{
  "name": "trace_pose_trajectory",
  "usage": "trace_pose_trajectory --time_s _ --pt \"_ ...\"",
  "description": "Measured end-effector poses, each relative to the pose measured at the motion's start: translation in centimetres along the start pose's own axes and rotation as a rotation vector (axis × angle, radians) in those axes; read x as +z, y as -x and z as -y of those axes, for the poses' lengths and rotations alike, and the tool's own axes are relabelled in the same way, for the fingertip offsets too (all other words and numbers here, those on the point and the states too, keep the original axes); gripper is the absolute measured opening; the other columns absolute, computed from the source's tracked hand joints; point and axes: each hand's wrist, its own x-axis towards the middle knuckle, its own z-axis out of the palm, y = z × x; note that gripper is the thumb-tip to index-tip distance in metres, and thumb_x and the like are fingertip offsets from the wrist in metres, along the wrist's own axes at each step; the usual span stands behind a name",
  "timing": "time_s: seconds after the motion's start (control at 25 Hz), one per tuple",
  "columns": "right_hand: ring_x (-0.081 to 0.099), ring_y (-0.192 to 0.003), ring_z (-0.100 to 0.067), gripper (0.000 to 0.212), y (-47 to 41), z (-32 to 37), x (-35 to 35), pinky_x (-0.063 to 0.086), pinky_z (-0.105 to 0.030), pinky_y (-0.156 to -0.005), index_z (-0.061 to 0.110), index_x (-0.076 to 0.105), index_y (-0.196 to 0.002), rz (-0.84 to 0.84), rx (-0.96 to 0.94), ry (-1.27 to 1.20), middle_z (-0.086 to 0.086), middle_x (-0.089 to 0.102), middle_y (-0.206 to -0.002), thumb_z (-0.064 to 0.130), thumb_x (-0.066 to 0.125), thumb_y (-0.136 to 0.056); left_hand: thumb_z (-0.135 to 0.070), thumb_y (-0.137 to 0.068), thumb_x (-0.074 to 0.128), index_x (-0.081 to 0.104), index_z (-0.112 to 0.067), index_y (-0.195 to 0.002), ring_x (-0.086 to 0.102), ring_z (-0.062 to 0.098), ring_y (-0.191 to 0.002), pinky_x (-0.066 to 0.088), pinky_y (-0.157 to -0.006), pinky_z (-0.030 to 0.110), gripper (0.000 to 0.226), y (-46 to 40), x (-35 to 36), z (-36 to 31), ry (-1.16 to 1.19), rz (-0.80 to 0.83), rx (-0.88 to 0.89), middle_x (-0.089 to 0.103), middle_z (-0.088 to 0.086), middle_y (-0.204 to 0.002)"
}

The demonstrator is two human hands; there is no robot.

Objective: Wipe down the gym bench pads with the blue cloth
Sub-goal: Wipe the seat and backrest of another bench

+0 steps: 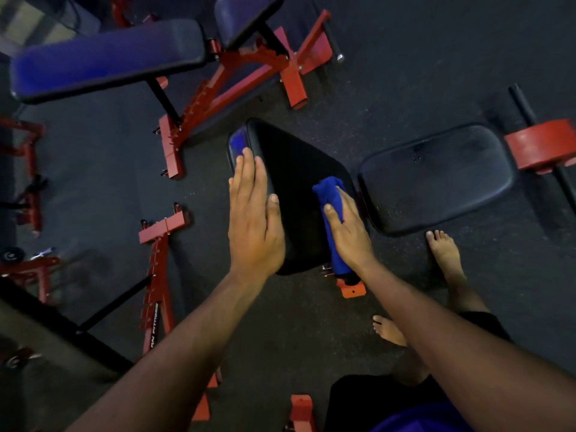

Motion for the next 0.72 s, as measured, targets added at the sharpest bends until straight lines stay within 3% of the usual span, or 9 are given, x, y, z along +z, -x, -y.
trace_pose_trajectory --time_s 0.12,0.2,0.4,0.52,0.64,0.72 --pt "0.039 -0.139 -0.018 0.050 -0.6 -3.9 -0.7 0.030 -0.037 -0.116 0.018 0.039 -0.151 -0.036 0.217 -0.052 0.000 0.038 -0.153 0.039 0.041 -0.105 -0.024 -0.107 0.030 0.024 -0.001 -0.159 0.009 0.020 -0.159 0.002 -0.130 0.036 0.057 0.0 0.1 0.1 -0.007 -0.013 0.012 0.015 0.013 -0.170" --pt "0.042 -0.137 -0.019 0.049 1.1 -4.2 -0.5 0.033 -0.040 -0.114 0.020 0.039 -0.150 -0.059 0.292 -0.072 -0.001 0.038 -0.152 0.040 0.039 -0.105 -0.024 -0.107 0.030 0.024 -0.001 -0.159 0.009 0.020 -0.159 0.002 -0.130 0.036 0.057 -0.2 0.1 0.2 -0.015 -0.017 0.010 0.016 0.013 -0.170" --pt "0.043 -0.134 -0.011 0.044 2.9 -1.0 0.5 0.032 -0.034 -0.113 0.023 0.045 -0.147 -0.104 0.170 -0.151 0.006 0.045 -0.147 0.037 0.042 -0.105 -0.024 -0.104 0.030 0.024 -0.003 -0.160 0.009 0.018 -0.159 0.001 -0.129 0.033 0.060 0.1 0.0 -0.1 0.003 -0.013 0.007 0.016 0.011 -0.170" --pt "0.045 -0.132 -0.010 0.046 0.6 -1.7 0.0 0.034 -0.033 -0.111 0.024 0.044 -0.146 -0.060 0.072 -0.062 0.005 0.048 -0.144 0.043 0.039 -0.105 -0.024 -0.102 0.031 0.024 -0.003 -0.160 0.008 0.017 -0.159 0.000 -0.129 0.032 0.061 0.0 -0.1 0.0 -0.006 -0.014 0.013 0.016 0.011 -0.170" --pt "0.051 -0.128 -0.019 0.042 0.5 -4.6 -1.0 0.038 -0.041 -0.111 0.025 0.047 -0.139 -0.049 0.243 -0.080 -0.002 0.053 -0.138 0.046 0.038 -0.104 -0.024 -0.103 0.032 0.024 -0.004 -0.160 0.008 0.016 -0.159 0.002 -0.129 0.034 0.061 0.1 -0.1 0.0 -0.010 -0.024 0.012 0.016 0.010 -0.170" --pt "0.059 -0.111 -0.013 0.032 3.3 -5.2 -1.1 0.045 -0.021 -0.098 0.031 0.044 -0.137 -0.096 0.361 -0.149 -0.001 0.059 -0.124 0.039 0.037 -0.106 -0.023 -0.104 0.032 0.024 -0.004 -0.160 0.009 0.016 -0.159 0.003 -0.130 0.035 0.060 0.2 -0.1 0.0 -0.003 -0.018 0.014 0.017 0.010 -0.170"
